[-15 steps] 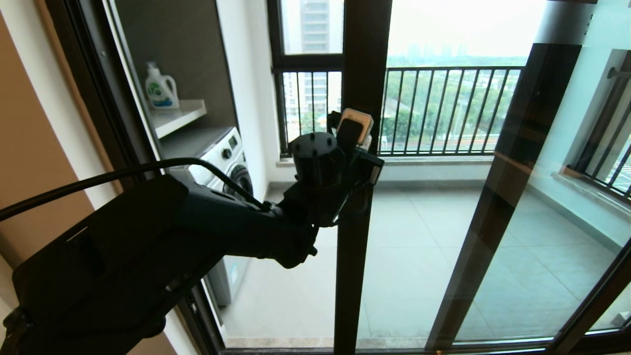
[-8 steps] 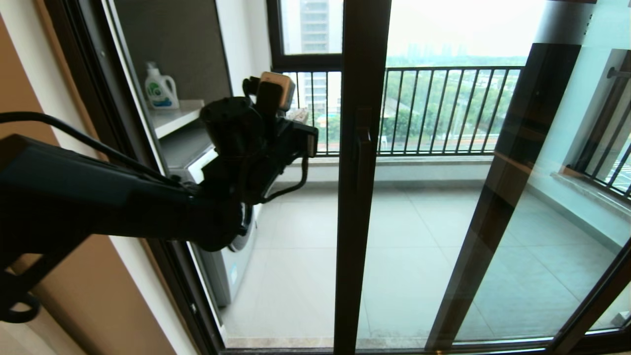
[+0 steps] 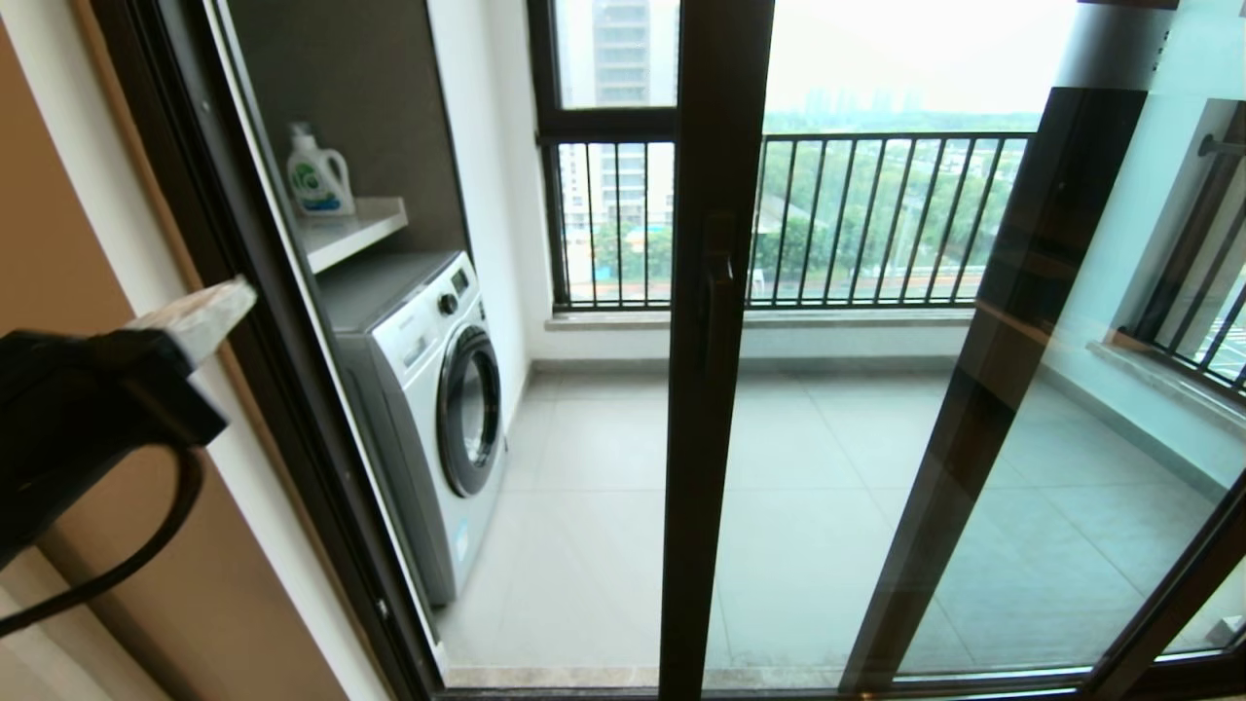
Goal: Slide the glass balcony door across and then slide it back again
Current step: Open the slid door
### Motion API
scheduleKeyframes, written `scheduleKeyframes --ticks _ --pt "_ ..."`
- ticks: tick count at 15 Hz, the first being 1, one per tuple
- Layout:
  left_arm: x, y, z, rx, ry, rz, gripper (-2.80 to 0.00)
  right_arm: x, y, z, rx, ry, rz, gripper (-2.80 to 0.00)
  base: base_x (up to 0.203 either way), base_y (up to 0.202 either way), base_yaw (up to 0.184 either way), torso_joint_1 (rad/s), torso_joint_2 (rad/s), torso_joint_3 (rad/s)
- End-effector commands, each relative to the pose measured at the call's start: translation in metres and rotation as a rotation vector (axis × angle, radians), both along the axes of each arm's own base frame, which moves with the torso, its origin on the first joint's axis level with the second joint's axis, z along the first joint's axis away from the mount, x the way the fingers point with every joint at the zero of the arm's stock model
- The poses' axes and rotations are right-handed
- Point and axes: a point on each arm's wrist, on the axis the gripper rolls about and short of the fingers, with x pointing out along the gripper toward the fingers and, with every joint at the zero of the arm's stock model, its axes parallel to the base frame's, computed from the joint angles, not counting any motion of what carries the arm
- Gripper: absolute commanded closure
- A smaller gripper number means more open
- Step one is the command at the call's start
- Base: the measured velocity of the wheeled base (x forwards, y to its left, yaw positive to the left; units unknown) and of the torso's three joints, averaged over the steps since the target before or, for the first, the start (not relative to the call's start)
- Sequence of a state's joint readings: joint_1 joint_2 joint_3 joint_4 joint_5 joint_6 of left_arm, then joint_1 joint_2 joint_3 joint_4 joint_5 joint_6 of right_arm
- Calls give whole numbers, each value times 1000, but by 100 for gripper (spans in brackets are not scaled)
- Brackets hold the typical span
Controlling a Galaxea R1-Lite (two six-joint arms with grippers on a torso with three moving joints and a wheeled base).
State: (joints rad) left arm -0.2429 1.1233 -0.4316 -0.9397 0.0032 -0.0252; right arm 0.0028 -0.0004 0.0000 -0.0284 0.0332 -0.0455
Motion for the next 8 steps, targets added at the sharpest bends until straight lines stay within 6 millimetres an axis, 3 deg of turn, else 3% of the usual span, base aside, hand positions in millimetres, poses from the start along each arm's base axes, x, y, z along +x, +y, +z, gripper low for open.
scheduleKeyframes --ticks 1,4,6,7,8 --pt "-85 23 -4 -29 -157 43 0 1 0 -3 -1 12 1 0 0 0 0 0 0 0" --pt "-147 38 -43 -26 -161 144 0 1 0 -3 0 12 -1 0 0 0 0 0 0 0" --pt "-151 42 -93 -19 -32 287 0 1 0 -3 -1 12 1 0 0 0 0 0 0 0" --pt "-148 42 -112 -5 41 338 0 1 0 -3 -1 12 1 0 0 0 0 0 0 0" --pt "-146 43 -117 -2 77 394 0 1 0 -3 -1 12 1 0 0 0 0 0 0 0"
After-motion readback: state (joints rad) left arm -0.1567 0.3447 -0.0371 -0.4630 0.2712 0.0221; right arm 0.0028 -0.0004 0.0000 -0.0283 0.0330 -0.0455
